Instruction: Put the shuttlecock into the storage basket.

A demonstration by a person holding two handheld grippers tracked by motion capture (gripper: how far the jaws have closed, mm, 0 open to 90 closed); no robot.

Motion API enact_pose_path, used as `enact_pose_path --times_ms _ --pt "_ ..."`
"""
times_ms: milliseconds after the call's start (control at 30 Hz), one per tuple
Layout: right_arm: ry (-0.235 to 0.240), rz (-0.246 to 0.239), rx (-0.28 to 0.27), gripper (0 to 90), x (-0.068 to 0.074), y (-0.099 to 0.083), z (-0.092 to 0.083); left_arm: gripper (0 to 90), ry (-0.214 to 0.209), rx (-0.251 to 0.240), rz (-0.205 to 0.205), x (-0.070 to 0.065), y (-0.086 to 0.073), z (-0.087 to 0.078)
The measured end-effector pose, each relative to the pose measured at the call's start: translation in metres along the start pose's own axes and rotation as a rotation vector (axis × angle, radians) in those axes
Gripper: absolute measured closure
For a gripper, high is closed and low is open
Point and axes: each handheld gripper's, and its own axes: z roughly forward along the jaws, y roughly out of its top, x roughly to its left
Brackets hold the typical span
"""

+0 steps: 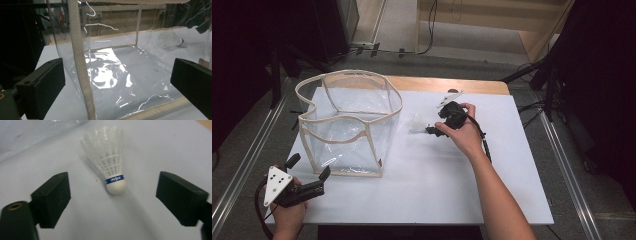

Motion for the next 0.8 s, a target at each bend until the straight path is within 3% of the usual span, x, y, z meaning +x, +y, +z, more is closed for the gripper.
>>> enact_pose_path --times_ms 33,100,367,667,700,800 --pt "0.02 0.007 0.008 0.0 -0.001 -0.001 0.004 0.3 0.0 -0.001 0.0 0.0 0.0 0.0" --pt "0.047 0.012 0.022 0.0 -0.002 -0.002 0.009 0.3 -0.001 -0.001 -0.002 0.0 0.0 0.0" --pt "0.067 -0.057 0.062 0.0 -0.007 -0.006 0.017 0.3 -0.005 -0.003 -0.005 0.001 0.0 0.0" --pt "0.049 -0.075 0.112 0.0 -0.006 -0.006 0.025 0.3 -0.005 -0.002 -0.004 0.001 0.0 0.0" --pt "0.042 -0.077 0.114 5.2 -0.006 -0.005 0.026 0.3 -0.005 -0.002 -0.004 0.001 0.0 0.0" --pt "0.039 -0.071 0.113 6.1 -0.005 -0.004 0.027 0.3 -0.005 -0.002 -0.004 0.001 0.0 0.0"
